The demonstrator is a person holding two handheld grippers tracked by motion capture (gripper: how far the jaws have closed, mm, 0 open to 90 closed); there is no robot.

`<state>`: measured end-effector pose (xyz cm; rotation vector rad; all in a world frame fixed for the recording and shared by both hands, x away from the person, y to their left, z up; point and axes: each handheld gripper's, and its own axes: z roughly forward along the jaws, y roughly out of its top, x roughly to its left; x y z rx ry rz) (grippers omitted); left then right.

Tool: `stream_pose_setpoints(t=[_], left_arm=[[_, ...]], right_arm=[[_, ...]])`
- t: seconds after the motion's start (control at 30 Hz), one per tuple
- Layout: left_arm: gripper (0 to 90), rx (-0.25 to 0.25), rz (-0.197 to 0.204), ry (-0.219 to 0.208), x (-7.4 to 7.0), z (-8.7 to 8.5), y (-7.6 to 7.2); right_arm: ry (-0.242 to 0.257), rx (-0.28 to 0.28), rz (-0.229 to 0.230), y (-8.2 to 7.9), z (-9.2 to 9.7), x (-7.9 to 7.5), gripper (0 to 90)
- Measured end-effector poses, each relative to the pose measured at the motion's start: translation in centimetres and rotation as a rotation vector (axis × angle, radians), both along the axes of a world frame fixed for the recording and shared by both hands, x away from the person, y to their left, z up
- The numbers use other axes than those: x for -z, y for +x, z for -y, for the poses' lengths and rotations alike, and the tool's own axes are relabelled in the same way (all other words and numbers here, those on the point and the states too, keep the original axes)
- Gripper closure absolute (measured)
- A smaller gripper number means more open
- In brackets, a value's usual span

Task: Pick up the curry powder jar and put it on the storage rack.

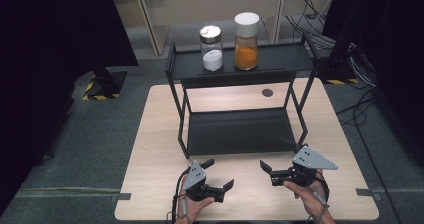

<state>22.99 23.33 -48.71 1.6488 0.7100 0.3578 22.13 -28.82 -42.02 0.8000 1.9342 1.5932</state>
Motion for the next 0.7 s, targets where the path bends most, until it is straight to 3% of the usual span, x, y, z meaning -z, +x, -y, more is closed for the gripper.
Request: stream_pose_setpoints(t=[0.7], left_arm=[[0.6,-0.002,0.007,-0.005,0.0,-0.1,-0.1]], right_arm=[[0.012,-0.013,-0.020,-0.8,0.5,3.6,0.4]])
